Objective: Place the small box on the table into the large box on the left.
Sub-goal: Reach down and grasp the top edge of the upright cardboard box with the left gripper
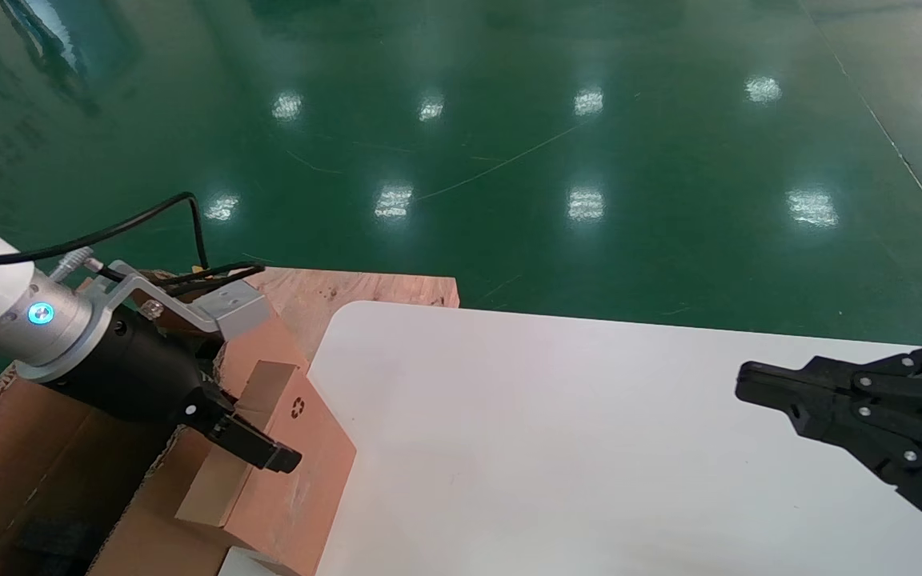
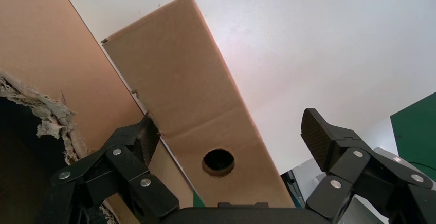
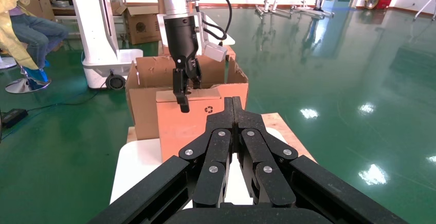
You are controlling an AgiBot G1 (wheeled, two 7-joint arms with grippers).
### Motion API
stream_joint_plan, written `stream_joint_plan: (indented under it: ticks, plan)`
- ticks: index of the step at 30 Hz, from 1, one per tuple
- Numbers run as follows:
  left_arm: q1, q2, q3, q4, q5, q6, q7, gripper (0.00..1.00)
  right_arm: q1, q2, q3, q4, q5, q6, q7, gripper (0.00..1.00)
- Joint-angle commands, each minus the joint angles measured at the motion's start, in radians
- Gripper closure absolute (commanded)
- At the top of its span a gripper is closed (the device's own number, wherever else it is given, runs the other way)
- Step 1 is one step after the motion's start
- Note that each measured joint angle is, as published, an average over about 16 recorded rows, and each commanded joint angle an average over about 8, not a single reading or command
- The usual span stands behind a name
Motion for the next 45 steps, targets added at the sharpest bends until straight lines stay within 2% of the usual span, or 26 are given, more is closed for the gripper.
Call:
stream_joint_plan:
  ticks: [1, 20, 21, 22, 28, 30, 31, 38, 39, 45]
  plan:
    - [-0.008, 0.003, 0.017, 0.0, -0.011, -0.002, -0.002, 0.0, 0.0, 0.0, 0.0, 0.0, 0.0, 0.0, 0.0, 1.0]
    - [-0.065, -0.004, 0.123, -0.003, -0.009, -0.025, -0.012, 0.0, 0.0, 0.0, -0.001, 0.0, 0.001, 0.0, 0.0, 1.0]
    - [-0.067, -0.005, 0.126, -0.003, -0.008, -0.027, -0.011, 0.0, 0.0, 0.0, -0.001, 0.0, 0.001, 0.0, 0.0, 0.98]
    - [-0.068, -0.006, 0.128, -0.003, -0.007, -0.028, -0.011, 0.0, 0.0, 0.0, -0.001, 0.0, 0.001, 0.0, 0.0, 0.92]
    - [-0.075, -0.011, 0.139, -0.003, -0.005, -0.035, -0.006, 0.0, 0.0, 0.0, -0.001, 0.0, 0.001, 0.001, -0.001, 0.16]
    - [-0.076, -0.012, 0.141, -0.004, -0.006, -0.037, -0.005, 0.01, 0.0, 0.001, -0.001, 0.0, 0.001, 0.001, -0.001, 0.0]
    - [-0.076, -0.012, 0.141, -0.004, -0.005, -0.037, -0.005, 0.08, 0.0, 0.001, -0.001, 0.0, 0.001, 0.001, -0.001, 0.0]
    - [-0.074, -0.012, 0.138, -0.004, -0.005, -0.036, -0.006, 0.95, 0.0, 0.001, -0.001, 0.0, 0.001, 0.001, -0.001, 0.0]
    - [-0.074, -0.012, 0.137, -0.004, -0.005, -0.036, -0.006, 1.0, 0.0, 0.001, -0.001, 0.0, 0.001, 0.001, -0.001, 0.0]
    - [-0.073, -0.011, 0.135, -0.003, -0.005, -0.035, -0.006, 1.0, 0.0, 0.001, -0.001, 0.0, 0.001, 0.001, -0.001, 0.0]
